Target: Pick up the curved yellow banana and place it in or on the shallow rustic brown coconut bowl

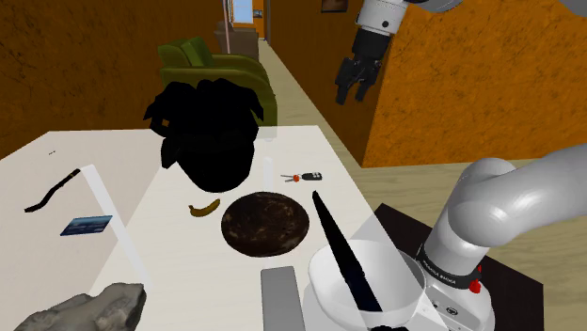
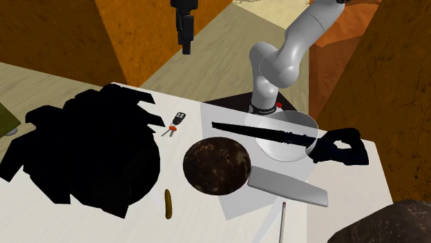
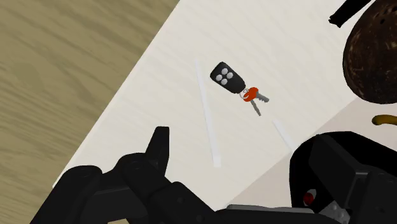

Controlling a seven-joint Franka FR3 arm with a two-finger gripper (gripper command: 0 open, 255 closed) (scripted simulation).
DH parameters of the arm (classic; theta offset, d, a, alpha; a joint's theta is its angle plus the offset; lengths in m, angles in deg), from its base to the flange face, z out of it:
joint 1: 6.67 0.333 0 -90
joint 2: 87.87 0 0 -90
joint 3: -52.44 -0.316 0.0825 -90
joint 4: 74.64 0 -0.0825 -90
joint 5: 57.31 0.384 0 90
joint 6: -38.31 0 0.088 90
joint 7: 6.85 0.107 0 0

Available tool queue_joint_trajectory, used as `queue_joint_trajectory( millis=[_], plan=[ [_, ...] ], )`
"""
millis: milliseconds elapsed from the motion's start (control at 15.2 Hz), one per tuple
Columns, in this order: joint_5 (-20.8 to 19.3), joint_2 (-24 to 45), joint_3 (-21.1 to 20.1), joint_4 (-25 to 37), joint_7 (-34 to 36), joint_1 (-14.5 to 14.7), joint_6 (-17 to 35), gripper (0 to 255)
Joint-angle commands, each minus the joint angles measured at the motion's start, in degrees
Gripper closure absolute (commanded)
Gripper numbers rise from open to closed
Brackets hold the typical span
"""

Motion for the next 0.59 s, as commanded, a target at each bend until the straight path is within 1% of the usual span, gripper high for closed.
queue_joint_trajectory(
  millis=[0,528],
  plan=[
    [0.0,0.0,0.0,0.0,0.0,0.0,0.0,0],
    [0.8,11.2,-10.5,3.8,8.2,3.0,5.1,0]
  ],
)
